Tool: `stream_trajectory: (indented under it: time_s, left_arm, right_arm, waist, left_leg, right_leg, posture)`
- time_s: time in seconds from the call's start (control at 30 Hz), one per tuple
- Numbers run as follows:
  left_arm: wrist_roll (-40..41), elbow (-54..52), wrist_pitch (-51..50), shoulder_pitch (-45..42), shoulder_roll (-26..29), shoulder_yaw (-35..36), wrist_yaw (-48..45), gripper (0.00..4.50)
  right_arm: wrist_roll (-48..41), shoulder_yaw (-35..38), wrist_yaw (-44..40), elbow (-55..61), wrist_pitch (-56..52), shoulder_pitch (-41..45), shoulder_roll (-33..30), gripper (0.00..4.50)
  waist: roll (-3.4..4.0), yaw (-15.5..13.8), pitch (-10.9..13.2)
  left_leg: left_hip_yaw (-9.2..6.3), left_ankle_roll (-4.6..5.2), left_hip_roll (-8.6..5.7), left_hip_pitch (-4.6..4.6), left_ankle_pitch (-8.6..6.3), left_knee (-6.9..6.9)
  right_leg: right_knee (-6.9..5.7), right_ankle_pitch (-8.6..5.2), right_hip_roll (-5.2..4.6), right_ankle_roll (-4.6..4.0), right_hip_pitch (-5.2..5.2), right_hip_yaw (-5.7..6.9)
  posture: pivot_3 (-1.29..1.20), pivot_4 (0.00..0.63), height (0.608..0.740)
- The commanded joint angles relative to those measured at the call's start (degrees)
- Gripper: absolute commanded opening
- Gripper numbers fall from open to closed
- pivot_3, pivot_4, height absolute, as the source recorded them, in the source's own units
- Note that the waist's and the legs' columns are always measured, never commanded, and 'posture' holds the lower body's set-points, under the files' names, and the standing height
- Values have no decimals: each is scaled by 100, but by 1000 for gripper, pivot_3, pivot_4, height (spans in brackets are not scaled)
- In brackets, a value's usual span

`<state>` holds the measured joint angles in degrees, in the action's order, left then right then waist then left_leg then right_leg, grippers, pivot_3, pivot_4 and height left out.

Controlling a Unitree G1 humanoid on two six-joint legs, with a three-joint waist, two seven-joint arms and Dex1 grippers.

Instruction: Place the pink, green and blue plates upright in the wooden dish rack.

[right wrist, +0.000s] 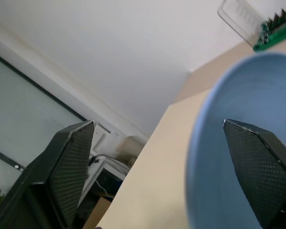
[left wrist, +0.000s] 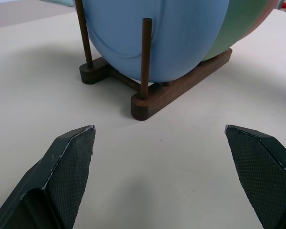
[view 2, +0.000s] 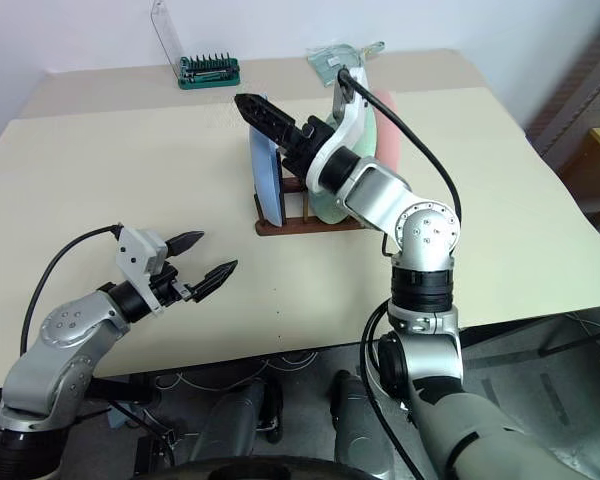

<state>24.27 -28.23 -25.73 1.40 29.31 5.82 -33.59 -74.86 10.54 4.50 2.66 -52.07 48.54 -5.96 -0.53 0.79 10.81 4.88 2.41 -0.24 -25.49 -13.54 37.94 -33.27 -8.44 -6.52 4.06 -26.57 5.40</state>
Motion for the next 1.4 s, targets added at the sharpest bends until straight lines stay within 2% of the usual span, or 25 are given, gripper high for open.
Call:
stream_trajectory:
  time_s: [0.03,0.17,0.3,0.4,0.6,0.63,0.67,0.77,0.87,1.13,1.4]
  left_arm:
    - [46,-214,50,-61,-9,17,28,4500]
    - [34,-216,64,-55,-24,-2,45,4500]
    - [34,-224,77,-40,-36,-20,57,4500]
    - [69,-241,84,-49,-12,-84,-37,4500]
    - [139,-229,51,-201,119,-510,-552,4500]
    - [123,-193,68,-254,128,-609,-642,4500]
    - [102,-149,88,-321,123,-699,-711,4500]
    - [35,13,187,-529,89,-936,-908,4500]
    - [-5,178,271,-694,17,-1095,-1026,4500]
    - [-60,341,377,-823,-75,-1206,-1058,4500]
    - [-125,265,395,-668,-131,-1173,-917,4500]
  right_arm:
    - [128,-8,-215,359,66,303,-158,4410]
    - [393,-54,-467,445,112,453,-367,4410]
    - [1023,-221,-1104,728,274,659,-928,4410]
    - [1824,-537,-1976,1261,447,561,-1916,3651]
    - [2672,-312,-3443,1860,762,-220,-3832,654]
    - [2821,-287,-3641,1908,824,-402,-4112,217]
    - [2989,-282,-3833,1961,900,-603,-4380,98]
    - [3698,-439,-4383,2247,1230,-1325,-5193,98]
    - [4232,-531,-4533,2411,1475,-1835,-5554,98]
    - [5038,-844,-4496,2423,1541,-2179,-5448,98]
    - [5421,-1100,-4592,2175,1650,-1936,-5058,98]
  waist:
    - [1,-1,0]
    - [1,-1,1]
    - [4,-11,2]
    - [6,-32,4]
    - [3,-73,4]
    - [3,-104,4]
    - [4,-115,4]
    - [5,-149,5]
    - [5,-144,5]
    - [5,-152,5]
    - [5,-153,6]
  left_leg:
    - [0,0,0,0,0,0]
    - [0,1,0,-2,-1,0]
    - [1,2,0,-9,-2,-2]
    - [0,5,0,-16,-4,-2]
    - [4,13,-3,-24,-9,0]
    - [5,13,-3,-23,-9,1]
    - [7,13,-3,-21,-9,2]
    - [11,12,-1,-19,-9,2]
    - [9,11,0,-19,-10,1]
    - [14,8,5,-19,-12,2]
    - [14,9,4,-19,-13,4]
  right_leg:
    - [1,0,0,0,0,0]
    - [4,0,-1,0,0,1]
    - [7,-1,-2,1,-5,2]
    - [11,-2,-4,3,-7,5]
    - [21,-8,-15,12,-9,12]
    - [21,-15,-17,24,-8,14]
    - [22,-16,-20,25,-8,17]
    - [22,-17,-27,26,-9,25]
    - [25,-18,-27,26,-8,28]
    - [26,-17,-29,26,-11,33]
    - [26,-17,-30,25,-8,35]
  posture:
    - [0,150,740]
    - [0,150,740]
    - [0,150,740]
    - [0,150,740]
    - [0,150,740]
    - [0,150,740]
    - [0,150,740]
    - [0,150,740]
    - [0,150,740]
    - [0,150,740]
    - [0,150,740]
